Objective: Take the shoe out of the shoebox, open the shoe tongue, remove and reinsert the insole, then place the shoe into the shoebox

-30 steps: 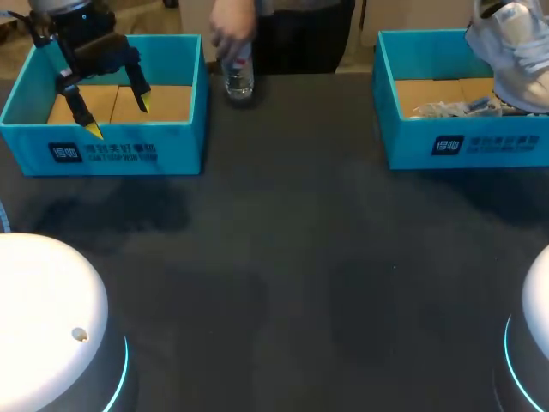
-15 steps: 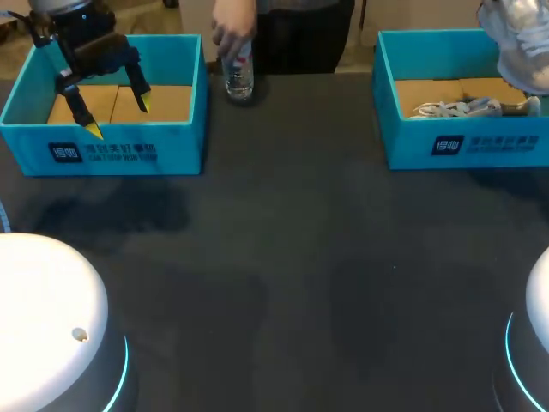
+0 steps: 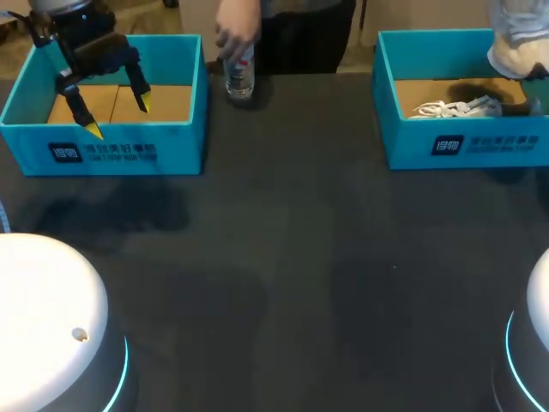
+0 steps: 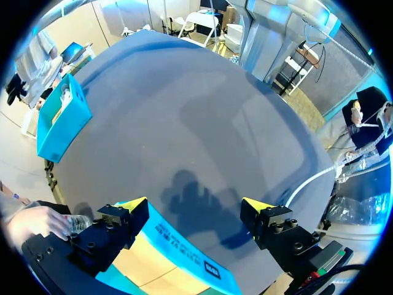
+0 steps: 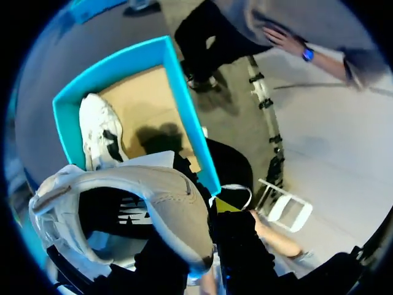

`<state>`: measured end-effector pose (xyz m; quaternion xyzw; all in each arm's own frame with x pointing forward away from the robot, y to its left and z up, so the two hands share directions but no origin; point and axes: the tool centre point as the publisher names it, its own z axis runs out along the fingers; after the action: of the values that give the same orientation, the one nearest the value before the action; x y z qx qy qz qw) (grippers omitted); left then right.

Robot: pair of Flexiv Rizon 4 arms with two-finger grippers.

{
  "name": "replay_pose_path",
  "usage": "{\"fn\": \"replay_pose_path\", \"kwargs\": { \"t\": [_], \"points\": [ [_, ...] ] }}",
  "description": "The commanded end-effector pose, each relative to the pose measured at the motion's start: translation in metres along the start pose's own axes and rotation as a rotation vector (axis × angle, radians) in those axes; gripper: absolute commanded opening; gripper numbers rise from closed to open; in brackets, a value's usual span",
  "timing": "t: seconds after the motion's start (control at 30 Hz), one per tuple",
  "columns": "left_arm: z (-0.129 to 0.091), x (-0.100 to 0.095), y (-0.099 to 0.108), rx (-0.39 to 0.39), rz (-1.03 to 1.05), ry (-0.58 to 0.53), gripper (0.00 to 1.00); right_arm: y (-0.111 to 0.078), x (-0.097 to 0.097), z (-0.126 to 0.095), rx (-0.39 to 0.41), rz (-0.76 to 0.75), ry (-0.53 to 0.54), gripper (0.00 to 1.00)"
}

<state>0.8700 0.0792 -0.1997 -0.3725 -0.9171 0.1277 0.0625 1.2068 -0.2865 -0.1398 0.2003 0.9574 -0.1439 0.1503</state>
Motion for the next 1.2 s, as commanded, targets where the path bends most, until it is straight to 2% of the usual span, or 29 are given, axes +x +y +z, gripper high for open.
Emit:
{"fn": "replay_pose_path", "kwargs": {
  "t": [0.03,0.27,0.33,0.47,0.67,0.73,0.83,0.9,1.2],
  "points": [
    [0.0,0.0,0.001,-0.002,0.001,0.003,1.0,0.002,-0.011,0.0,0.0,0.307,0.259,0.0],
    [0.0,0.0,0.001,-0.002,0.001,0.003,1.0,0.002,-0.011,0.0,0.0,0.307,0.259,0.0],
    [0.0,0.0,0.001,-0.002,0.001,0.003,1.0,-0.006,-0.012,0.001,0.026,0.382,0.3,0.0],
    [0.0,0.0,0.001,-0.002,0.001,0.003,1.0,-0.022,-0.005,0.005,0.075,0.554,0.311,0.0],
    [0.0,0.0,0.001,-0.002,0.001,0.003,1.0,-0.041,0.008,0.013,0.088,0.705,0.324,0.0],
    [0.0,0.0,0.001,-0.002,0.001,0.003,1.0,-0.046,0.01,0.018,0.13,0.762,0.323,0.0],
    [0.0,0.0,0.001,-0.002,0.001,0.003,1.0,-0.05,0.015,0.022,0.125,0.811,0.335,0.0],
    [0.0,0.0,0.001,-0.002,0.001,0.003,1.0,-0.052,0.018,0.023,0.195,0.847,0.338,0.0],
    [0.0,0.0,0.001,-0.002,0.001,0.003,1.0,-0.052,0.018,0.023,0.195,0.847,0.338,0.0]
  ]
}}
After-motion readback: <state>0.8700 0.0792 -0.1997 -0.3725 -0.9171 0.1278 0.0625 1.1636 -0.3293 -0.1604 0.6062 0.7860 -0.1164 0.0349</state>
